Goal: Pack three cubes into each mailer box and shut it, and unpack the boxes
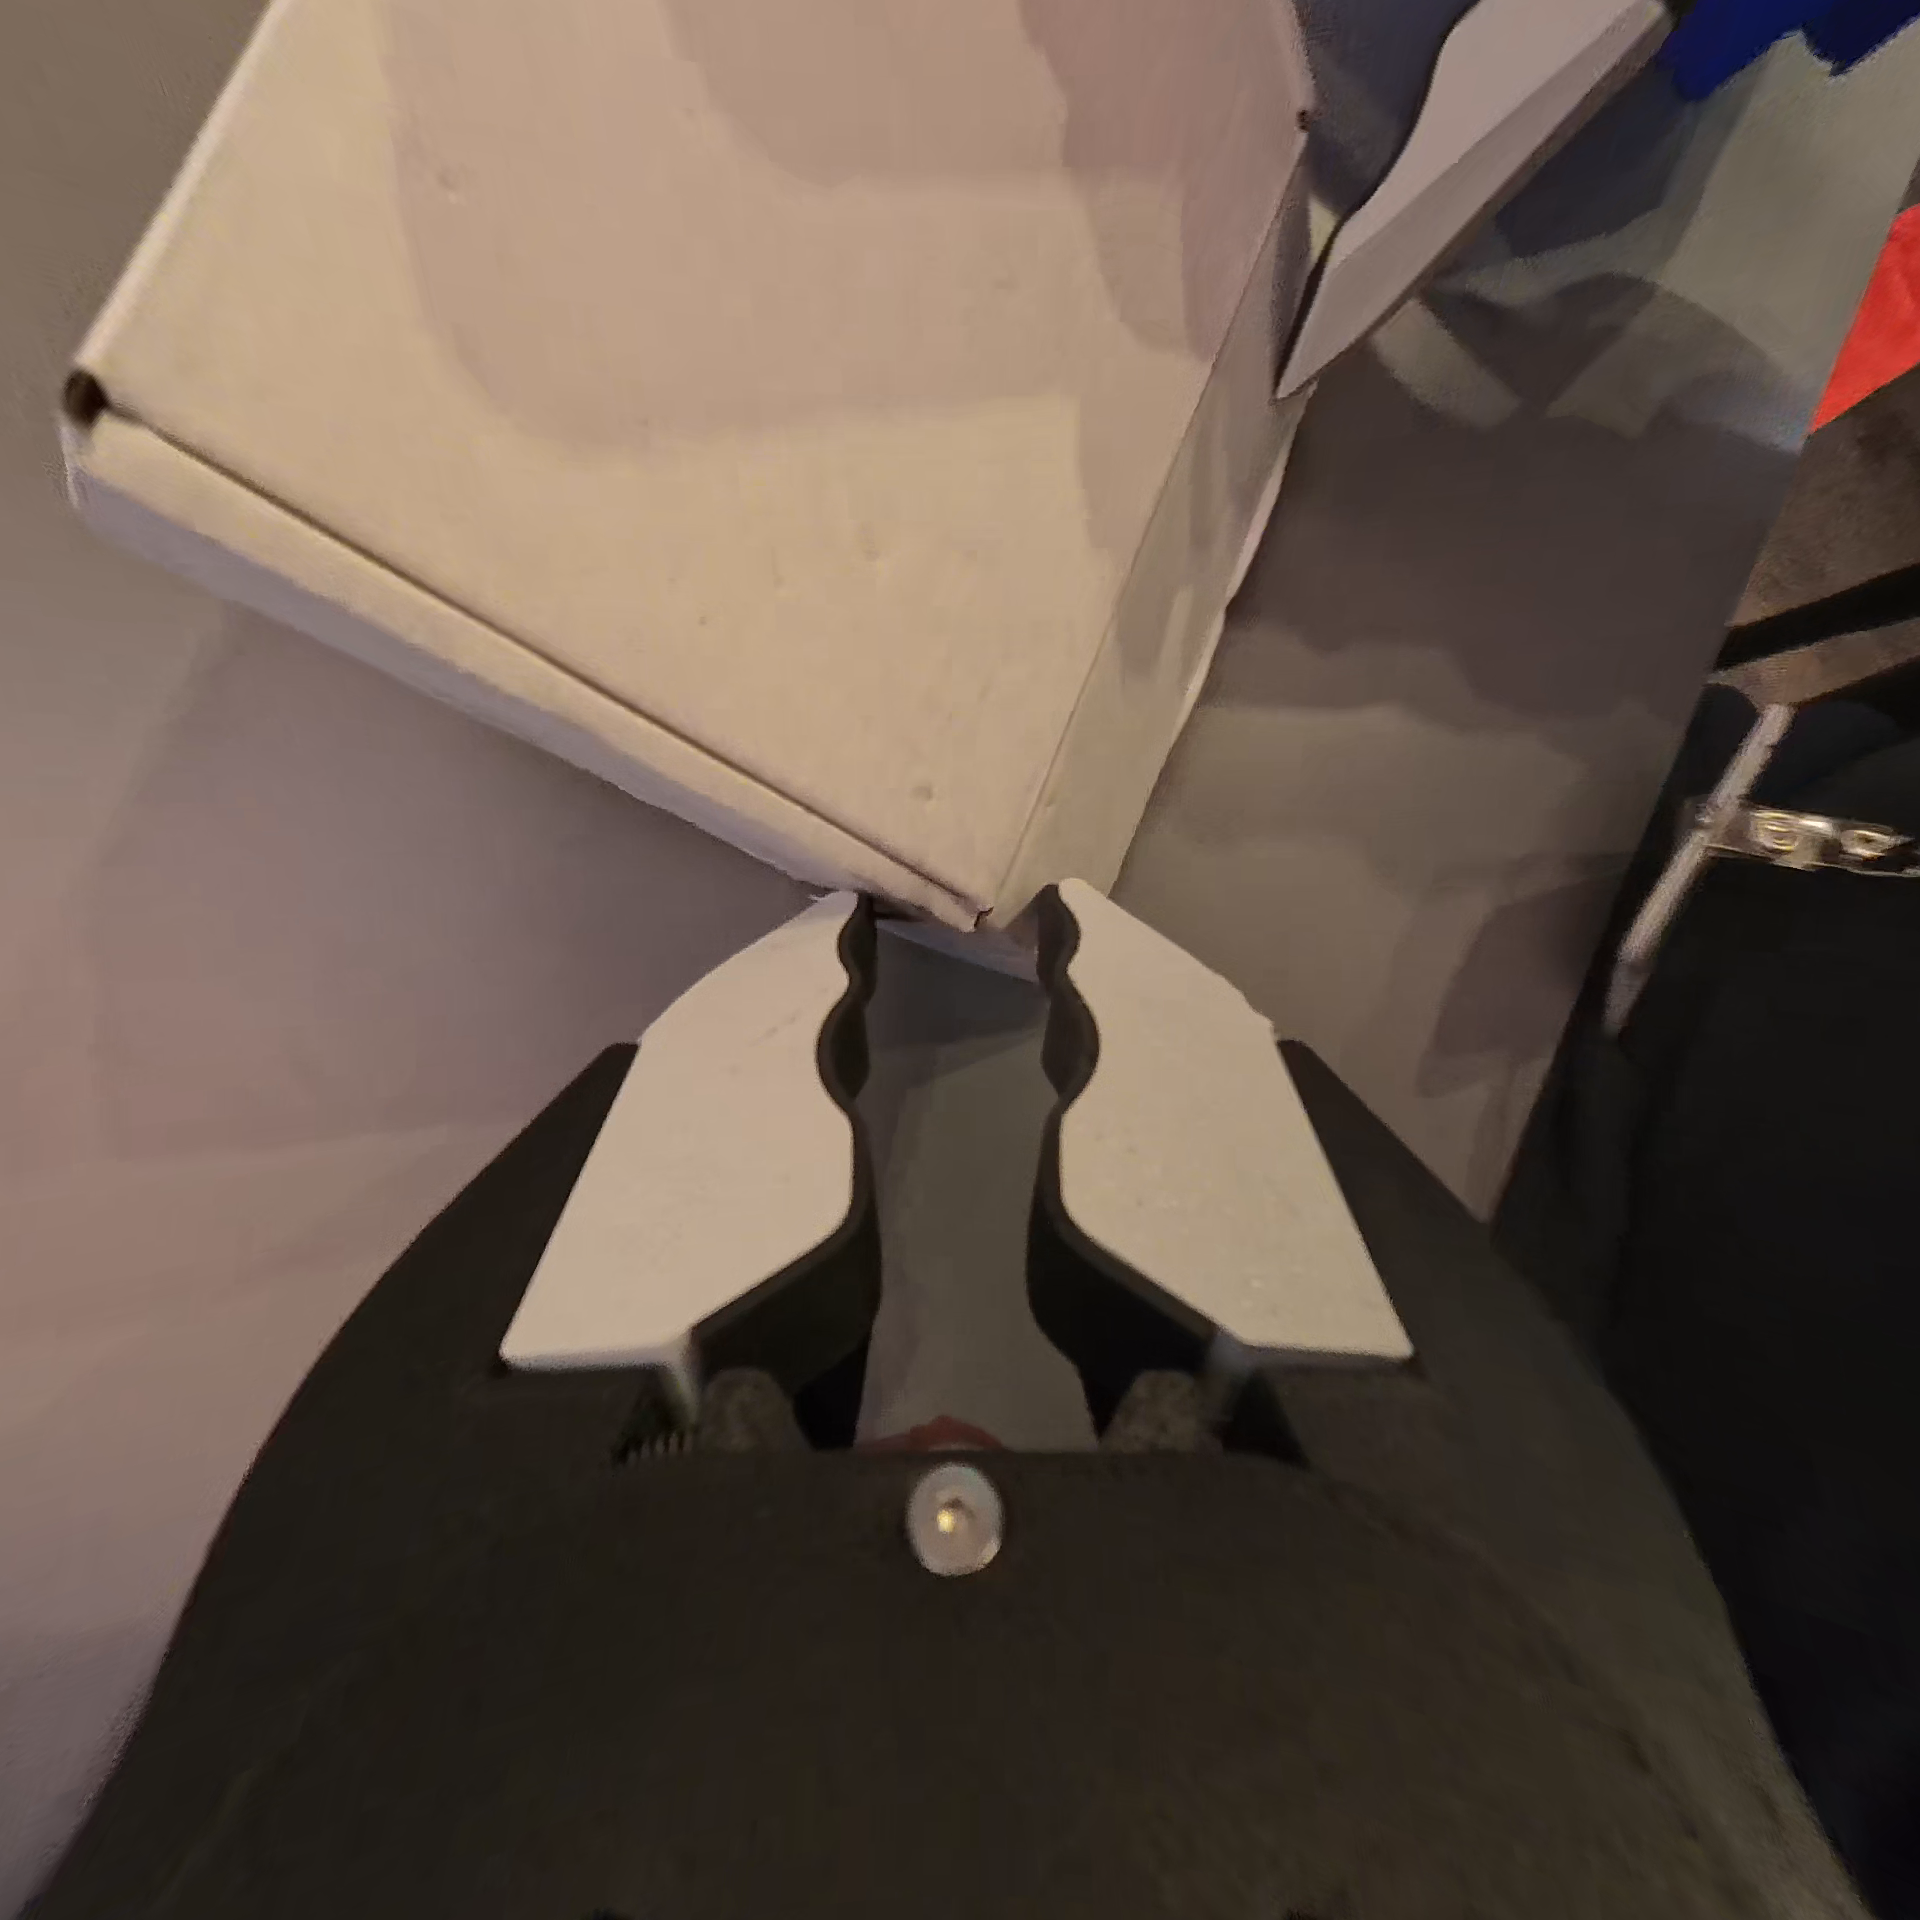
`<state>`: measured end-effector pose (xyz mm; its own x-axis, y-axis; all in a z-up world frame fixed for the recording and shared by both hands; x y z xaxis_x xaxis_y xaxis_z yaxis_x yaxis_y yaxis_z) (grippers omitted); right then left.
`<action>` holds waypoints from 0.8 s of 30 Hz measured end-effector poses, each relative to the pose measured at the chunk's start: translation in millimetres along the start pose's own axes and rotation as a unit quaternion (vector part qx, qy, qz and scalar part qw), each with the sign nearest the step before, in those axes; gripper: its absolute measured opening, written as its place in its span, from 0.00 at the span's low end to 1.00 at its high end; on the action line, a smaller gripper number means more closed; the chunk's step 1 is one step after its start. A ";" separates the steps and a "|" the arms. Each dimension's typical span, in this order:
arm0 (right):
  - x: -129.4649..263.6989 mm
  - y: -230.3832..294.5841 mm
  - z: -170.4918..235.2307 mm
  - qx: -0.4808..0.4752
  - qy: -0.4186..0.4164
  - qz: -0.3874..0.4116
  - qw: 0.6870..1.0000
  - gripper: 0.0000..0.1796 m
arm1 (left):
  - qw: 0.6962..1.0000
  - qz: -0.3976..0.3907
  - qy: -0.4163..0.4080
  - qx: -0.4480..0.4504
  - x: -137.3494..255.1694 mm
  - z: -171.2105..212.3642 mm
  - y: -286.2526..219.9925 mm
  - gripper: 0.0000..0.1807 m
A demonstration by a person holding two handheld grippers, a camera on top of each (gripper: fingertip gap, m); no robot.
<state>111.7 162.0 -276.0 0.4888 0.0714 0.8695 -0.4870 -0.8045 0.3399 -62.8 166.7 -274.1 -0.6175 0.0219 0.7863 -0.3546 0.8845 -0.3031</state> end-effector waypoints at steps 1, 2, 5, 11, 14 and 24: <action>4.3 6.5 3.3 -0.008 0.009 -0.017 1.000 0.23 | 1.000 0.026 0.006 0.011 0.8 1.7 -6.4 0.17; 8.3 13.3 6.8 -0.013 0.019 -0.032 0.999 0.23 | 0.998 0.058 0.020 0.023 1.2 5.0 -14.5 0.18; 11.8 23.3 16.4 -0.031 0.039 -0.063 0.997 0.24 | 0.992 0.113 0.038 0.035 1.0 11.0 -34.2 0.21; 4.7 25.1 21.1 -0.035 0.026 -0.085 0.995 0.21 | 0.999 0.043 0.020 -0.012 -7.4 25.4 -43.0 0.32; 4.8 21.6 20.2 -0.030 0.024 -0.080 0.996 0.22 | 0.999 0.028 0.006 -0.026 -9.7 26.6 -43.3 0.32; -0.3 19.1 17.2 -0.026 0.028 -0.092 0.995 0.27 | 0.998 -0.011 0.008 -0.069 -10.0 19.4 -33.4 0.33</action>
<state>114.7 136.4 -275.9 0.5332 0.2493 0.8084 -0.4300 -0.7431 0.5127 -58.5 127.9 -282.3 -0.5991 0.0082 0.8007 -0.2670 0.9407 -0.2093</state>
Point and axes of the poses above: each gripper's, where its closed fingertips meet, x back along the fingers, z out of its underside, y = z × x across the jaws, the point moved 4 cm from there along x, back along the fingers
